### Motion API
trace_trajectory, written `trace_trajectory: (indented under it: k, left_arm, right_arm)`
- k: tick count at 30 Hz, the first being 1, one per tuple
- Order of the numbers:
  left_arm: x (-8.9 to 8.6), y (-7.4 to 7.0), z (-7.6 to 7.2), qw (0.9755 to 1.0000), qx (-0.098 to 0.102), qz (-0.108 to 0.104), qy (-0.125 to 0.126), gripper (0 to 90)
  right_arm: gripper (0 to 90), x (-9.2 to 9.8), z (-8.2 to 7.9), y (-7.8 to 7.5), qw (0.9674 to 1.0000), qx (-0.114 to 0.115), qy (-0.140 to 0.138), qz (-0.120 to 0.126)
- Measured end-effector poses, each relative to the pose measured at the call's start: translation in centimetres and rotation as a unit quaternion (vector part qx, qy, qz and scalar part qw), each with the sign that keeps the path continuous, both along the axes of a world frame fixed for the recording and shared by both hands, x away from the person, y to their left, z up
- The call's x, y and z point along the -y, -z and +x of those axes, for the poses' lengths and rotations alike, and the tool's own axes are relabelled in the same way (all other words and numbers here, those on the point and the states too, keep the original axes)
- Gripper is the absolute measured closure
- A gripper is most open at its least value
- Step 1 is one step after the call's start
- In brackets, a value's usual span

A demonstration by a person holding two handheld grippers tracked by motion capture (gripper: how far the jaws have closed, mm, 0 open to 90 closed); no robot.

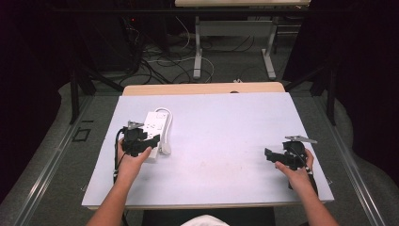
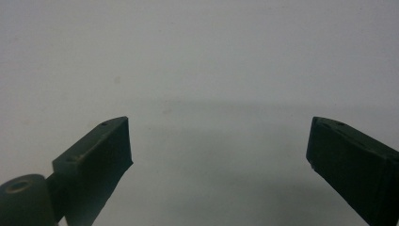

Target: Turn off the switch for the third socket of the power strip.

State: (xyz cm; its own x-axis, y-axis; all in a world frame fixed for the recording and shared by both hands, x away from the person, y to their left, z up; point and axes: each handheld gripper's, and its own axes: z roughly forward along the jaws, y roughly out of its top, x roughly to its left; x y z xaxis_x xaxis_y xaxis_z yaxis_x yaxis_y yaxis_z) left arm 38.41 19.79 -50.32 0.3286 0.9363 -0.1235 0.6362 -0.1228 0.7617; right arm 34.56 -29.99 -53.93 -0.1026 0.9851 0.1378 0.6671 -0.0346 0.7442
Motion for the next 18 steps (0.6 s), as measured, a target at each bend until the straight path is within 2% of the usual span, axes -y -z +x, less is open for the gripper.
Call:
trace_trajectory:
  k: [5,6,8,12,16,18]
  left_arm:
    - [0.16,-0.11,-0.02,0.9999,0.01,0.006,0.0,30.1]
    - [0.09,-0.24,-0.06,0.9999,0.008,0.012,0.006,29.7]
    - [0.15,-0.29,-0.09,0.9998,0.014,0.01,0.007,29.6]
    - [0.16,-0.5,-0.16,0.9998,0.017,0.013,0.002,28.2]
    - [0.1,-0.69,-0.19,0.9994,0.016,0.027,0.013,27.9]
    - [0.21,-0.67,-0.2,0.9993,0.017,0.027,0.018,27.4]
  right_arm:
    - [6.4,0.01,-0.01,-0.04,1.0,-0.001,0.002,0.002]
    - [6.5,0.01,-0.02,-0.04,1.0,0.0,0.002,0.002]
    - [6.4,0.01,-0.02,-0.04,1.0,0.001,0.001,0.001]
    - [6.4,0.0,-0.01,-0.04,1.0,0.003,0.0,0.0]
    - [6.5,-0.02,-0.01,-0.04,1.0,0.002,0.0,0.001]
    - [6.5,0.0,0.0,-0.04,1.0,0.003,-0.002,-0.001]
